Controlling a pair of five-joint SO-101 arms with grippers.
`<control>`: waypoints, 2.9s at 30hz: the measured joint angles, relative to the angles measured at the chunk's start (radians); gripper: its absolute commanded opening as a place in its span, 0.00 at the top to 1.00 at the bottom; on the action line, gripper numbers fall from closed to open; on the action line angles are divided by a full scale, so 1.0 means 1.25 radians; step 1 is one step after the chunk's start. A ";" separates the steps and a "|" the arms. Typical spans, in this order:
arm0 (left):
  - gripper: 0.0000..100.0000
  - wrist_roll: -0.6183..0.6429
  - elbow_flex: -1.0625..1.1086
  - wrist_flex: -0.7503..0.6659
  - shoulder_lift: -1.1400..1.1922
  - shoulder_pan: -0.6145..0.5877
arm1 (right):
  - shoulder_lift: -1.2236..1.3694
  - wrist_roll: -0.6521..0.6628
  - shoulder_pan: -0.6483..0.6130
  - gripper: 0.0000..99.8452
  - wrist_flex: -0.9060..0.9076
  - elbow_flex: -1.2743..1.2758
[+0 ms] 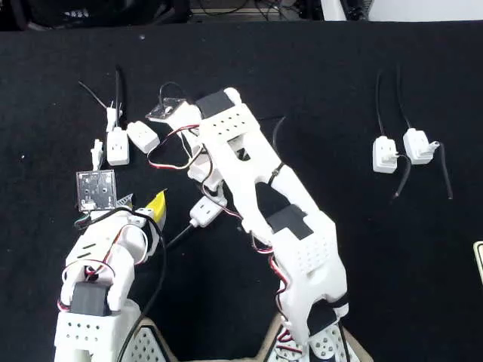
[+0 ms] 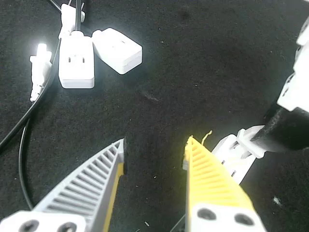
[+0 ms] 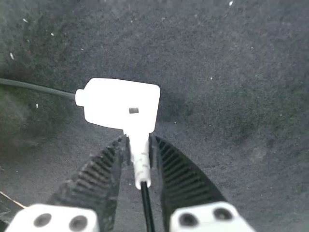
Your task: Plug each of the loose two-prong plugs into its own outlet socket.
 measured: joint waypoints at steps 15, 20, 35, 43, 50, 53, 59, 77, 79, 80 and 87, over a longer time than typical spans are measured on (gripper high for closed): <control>0.80 0.000 0.000 0.000 0.000 0.001 | 0.000 0.000 0.010 0.99 0.026 0.000; 0.80 0.000 0.000 0.000 0.000 0.001 | 0.000 0.000 0.009 0.99 0.025 0.000; 0.80 0.000 0.000 0.000 0.000 0.001 | 0.000 0.000 0.020 0.99 0.012 0.000; 0.80 0.000 0.000 0.000 0.000 0.001 | 0.000 0.000 0.018 0.99 0.012 0.000; 0.80 0.000 0.000 0.000 0.000 0.001 | 0.015 -0.012 0.020 0.99 0.012 -0.001; 0.80 0.000 0.000 0.000 0.000 0.001 | 0.032 -0.036 0.022 0.99 0.018 -0.010; 0.80 0.000 0.000 0.000 0.000 0.001 | 0.053 -0.072 0.023 0.99 0.018 -0.023; 0.80 0.000 0.000 0.000 0.000 0.001 | 0.072 -0.063 -0.001 0.99 0.036 -0.113; 0.80 0.000 0.000 0.000 0.000 0.001 | 0.072 -0.063 -0.006 0.99 0.036 -0.114; 0.80 0.000 0.000 0.000 0.000 0.001 | 0.072 -0.063 -0.007 0.99 0.036 -0.114; 0.80 0.000 0.000 0.000 0.000 0.001 | 0.072 -0.063 -0.007 0.99 0.036 -0.106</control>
